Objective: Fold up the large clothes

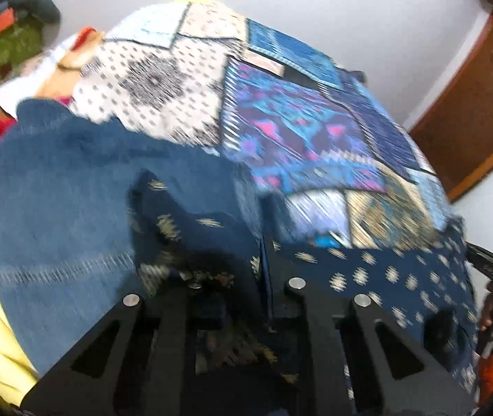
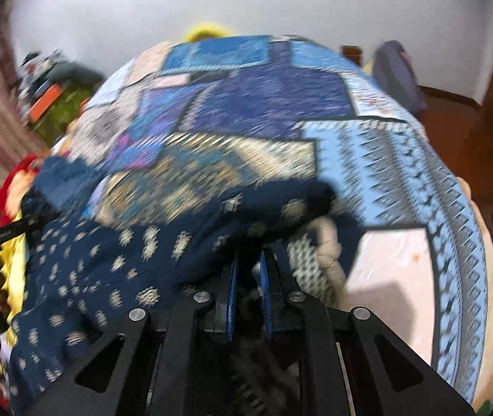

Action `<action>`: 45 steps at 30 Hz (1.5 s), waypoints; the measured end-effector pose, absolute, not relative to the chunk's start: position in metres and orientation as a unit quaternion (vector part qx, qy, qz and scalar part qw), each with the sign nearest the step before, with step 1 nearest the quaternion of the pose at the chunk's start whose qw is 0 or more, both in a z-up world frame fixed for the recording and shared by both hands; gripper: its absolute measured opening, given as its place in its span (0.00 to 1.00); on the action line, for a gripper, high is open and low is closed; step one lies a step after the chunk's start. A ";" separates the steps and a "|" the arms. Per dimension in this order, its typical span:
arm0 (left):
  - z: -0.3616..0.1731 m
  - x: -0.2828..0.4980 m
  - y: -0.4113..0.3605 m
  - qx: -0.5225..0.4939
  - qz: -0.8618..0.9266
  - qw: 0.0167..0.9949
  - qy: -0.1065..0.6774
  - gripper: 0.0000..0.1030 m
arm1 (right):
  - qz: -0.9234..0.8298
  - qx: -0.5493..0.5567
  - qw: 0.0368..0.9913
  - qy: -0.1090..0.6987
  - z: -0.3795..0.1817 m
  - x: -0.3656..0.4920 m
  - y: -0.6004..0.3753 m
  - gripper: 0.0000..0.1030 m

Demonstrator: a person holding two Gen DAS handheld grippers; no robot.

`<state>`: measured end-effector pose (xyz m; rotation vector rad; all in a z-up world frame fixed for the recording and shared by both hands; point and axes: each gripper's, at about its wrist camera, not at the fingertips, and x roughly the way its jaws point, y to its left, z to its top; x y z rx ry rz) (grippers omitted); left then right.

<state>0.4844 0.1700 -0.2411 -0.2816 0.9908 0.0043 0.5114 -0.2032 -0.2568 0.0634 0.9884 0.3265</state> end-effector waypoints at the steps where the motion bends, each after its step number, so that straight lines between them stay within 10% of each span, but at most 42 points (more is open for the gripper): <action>1: -0.244 0.490 0.172 -0.131 0.014 0.867 0.480 0.17 | 0.140 0.028 0.871 0.470 -0.258 0.516 -0.206 0.09; 5: -0.248 0.492 0.174 -0.112 0.030 0.859 0.499 0.19 | 0.121 0.048 0.865 0.485 -0.260 0.523 -0.220 0.09; 10: -0.216 0.453 0.158 -0.048 0.026 0.882 0.468 0.49 | 0.147 -0.001 0.884 0.444 -0.223 0.484 -0.217 0.09; 18: -0.190 0.405 0.112 -0.059 -0.083 0.879 0.466 0.58 | 0.273 -0.012 0.868 0.415 -0.174 0.415 -0.158 0.09; 27: -0.255 0.355 0.056 0.078 -0.087 0.849 0.515 0.69 | 0.303 -0.113 0.812 0.487 -0.239 0.353 -0.098 0.09; 41: -0.271 0.321 0.110 -0.040 -0.054 0.854 0.517 0.83 | 0.189 -0.170 0.838 0.483 -0.249 0.317 -0.180 0.09; 42: -0.272 0.321 0.109 -0.040 -0.050 0.853 0.518 0.85 | 0.172 -0.177 0.841 0.481 -0.250 0.313 -0.187 0.11; 44: -0.274 0.322 0.109 -0.037 -0.045 0.853 0.518 0.88 | 0.112 -0.188 0.859 0.462 -0.248 0.309 -0.203 0.80; 45: -0.274 0.322 0.110 -0.038 -0.044 0.852 0.520 0.88 | 0.080 -0.194 0.868 0.451 -0.246 0.307 -0.210 0.97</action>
